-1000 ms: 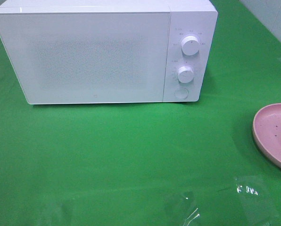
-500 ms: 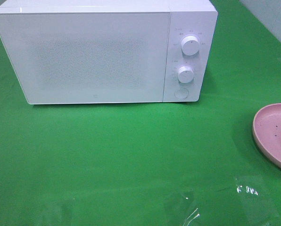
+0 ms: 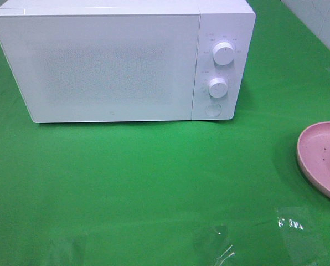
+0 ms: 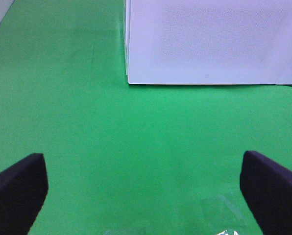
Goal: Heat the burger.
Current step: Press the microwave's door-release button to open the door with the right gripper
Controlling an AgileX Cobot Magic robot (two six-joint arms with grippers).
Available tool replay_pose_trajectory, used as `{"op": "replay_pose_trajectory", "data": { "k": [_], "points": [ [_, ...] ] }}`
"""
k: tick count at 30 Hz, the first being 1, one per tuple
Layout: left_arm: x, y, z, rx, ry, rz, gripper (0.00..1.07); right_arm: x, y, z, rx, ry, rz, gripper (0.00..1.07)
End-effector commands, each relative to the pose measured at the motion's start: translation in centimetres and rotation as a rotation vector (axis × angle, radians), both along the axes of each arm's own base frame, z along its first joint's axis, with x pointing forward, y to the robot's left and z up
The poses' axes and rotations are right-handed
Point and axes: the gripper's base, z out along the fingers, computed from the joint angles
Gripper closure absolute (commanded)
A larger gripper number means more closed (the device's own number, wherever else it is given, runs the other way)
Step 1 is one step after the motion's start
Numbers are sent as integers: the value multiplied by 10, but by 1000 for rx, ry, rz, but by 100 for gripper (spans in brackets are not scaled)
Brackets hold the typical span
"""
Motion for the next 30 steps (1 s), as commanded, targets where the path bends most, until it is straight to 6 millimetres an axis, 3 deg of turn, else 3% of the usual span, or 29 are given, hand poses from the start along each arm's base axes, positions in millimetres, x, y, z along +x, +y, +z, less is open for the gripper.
{"op": "replay_pose_trajectory", "data": {
  "k": [1,18,20,24,30],
  "points": [
    [0,0,1,-3,-9,-7,6,14,1,7,7,-44,0,34],
    [0,0,1,-3,-9,-7,6,73,5,2,4,10,0,34],
    [0,0,1,-3,-9,-7,6,91,5,-5,-6,49,0,34],
    [0,0,1,-3,-9,-7,6,109,7,-16,1,50,0,34],
    [0,0,1,-3,-9,-7,6,122,8,-35,2,-44,2,37]
  ]
}}
